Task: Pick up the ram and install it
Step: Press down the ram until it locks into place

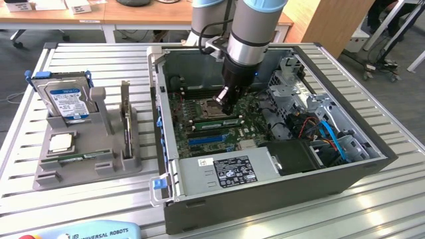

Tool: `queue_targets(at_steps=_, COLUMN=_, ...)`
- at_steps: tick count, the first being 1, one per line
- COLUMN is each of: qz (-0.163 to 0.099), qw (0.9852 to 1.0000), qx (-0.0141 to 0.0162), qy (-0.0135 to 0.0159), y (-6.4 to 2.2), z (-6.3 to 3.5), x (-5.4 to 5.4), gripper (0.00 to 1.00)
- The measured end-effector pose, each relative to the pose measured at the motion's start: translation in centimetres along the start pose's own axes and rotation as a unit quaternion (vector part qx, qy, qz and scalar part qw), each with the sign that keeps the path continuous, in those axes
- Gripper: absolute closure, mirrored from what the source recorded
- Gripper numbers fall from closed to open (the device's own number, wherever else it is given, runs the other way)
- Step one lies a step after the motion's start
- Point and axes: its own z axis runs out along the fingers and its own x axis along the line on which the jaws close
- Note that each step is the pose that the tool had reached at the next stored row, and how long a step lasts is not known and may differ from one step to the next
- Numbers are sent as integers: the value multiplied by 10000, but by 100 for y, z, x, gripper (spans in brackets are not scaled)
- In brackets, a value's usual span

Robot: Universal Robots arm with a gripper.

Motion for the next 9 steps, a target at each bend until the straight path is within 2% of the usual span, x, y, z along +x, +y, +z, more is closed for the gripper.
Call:
queue_targets(at_steps=5, qz=449, qw=9990, qx=17, qy=-19, y=0, z=6, x=0, gripper=90)
queue_targets(at_steps=9, qz=813, qw=9967, qx=30, qy=-35, y=0, z=11, x=1, gripper=90)
